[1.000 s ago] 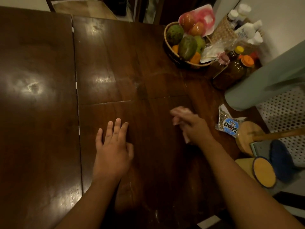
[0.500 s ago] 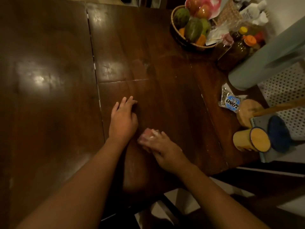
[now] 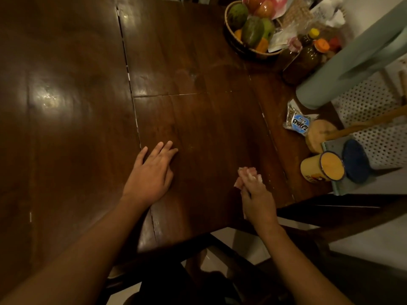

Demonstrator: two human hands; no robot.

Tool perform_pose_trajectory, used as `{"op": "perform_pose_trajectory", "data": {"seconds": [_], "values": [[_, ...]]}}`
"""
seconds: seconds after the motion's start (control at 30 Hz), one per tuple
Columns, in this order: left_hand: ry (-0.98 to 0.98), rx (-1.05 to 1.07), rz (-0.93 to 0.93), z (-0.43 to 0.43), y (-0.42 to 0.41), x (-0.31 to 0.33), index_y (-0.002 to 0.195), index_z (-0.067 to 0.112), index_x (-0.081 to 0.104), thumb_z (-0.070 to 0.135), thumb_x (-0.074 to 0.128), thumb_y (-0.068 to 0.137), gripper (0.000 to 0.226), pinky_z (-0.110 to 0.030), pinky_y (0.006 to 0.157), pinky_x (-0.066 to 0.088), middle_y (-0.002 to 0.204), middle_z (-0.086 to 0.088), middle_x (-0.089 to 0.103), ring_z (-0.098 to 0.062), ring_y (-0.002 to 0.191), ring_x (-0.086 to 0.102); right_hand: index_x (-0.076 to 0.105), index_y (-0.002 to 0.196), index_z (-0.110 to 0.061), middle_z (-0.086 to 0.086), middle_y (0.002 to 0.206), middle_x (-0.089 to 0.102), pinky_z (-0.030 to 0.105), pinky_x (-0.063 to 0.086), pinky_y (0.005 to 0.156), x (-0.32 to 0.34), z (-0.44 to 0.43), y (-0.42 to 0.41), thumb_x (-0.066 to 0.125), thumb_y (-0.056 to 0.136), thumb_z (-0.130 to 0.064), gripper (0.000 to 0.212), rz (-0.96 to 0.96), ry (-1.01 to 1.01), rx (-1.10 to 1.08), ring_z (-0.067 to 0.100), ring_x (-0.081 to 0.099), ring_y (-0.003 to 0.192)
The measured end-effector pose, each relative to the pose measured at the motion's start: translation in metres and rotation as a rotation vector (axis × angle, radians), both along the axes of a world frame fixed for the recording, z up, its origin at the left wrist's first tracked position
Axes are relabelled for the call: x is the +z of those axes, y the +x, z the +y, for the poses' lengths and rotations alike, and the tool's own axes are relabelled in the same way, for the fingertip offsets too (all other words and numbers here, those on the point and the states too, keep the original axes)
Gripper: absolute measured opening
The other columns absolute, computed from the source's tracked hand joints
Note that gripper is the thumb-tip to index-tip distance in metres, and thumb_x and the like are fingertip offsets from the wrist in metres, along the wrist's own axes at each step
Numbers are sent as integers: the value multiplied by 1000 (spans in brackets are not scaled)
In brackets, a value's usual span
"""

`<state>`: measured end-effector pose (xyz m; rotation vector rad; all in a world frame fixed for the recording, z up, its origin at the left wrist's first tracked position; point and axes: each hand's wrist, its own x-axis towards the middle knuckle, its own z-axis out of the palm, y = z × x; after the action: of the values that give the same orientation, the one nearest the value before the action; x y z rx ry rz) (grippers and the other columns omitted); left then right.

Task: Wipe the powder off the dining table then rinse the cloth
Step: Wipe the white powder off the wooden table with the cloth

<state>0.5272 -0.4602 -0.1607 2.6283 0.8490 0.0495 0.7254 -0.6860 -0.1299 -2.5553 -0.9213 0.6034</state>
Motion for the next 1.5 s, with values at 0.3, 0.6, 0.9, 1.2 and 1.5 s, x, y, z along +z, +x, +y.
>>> {"op": "perform_pose_trajectory", "data": {"seconds": [0.3,0.6,0.9,1.2,1.5], "values": [[11,25,3,-2,3,3,145,29,33,36,32,92,54,-45,120,11,159,5,29,-11,149,18,-10,152,-44,-15,165,-7,43,-5,122,6,-9,-24,48,93,10,99,-71,-319,447,21,-14,151],[-6,47,-20,-1,4,5,143,31,36,35,33,91,53,-43,118,10,157,7,32,-8,147,21,26,153,-11,17,160,26,51,36,113,4,39,39,62,92,-4,72,-102,-173,-741,40,28,144],[-50,39,-34,0,5,7,143,32,36,35,36,90,52,-44,118,11,158,8,30,-9,148,19,27,155,-16,11,157,32,51,41,109,-6,12,10,50,90,3,71,-32,-135,-457,39,33,141],[-71,9,-33,5,0,4,145,31,33,32,44,93,54,-42,120,8,160,9,26,-8,149,15,0,150,-48,-25,158,-11,37,-7,125,24,4,-27,37,90,20,98,205,-316,783,11,-26,147],[-119,-98,-77,15,-20,0,144,25,38,28,39,97,47,-31,120,6,159,5,29,-10,148,18,23,156,-41,-17,166,7,33,-11,122,0,40,-49,51,82,16,98,166,-141,1254,12,-15,153]]}}
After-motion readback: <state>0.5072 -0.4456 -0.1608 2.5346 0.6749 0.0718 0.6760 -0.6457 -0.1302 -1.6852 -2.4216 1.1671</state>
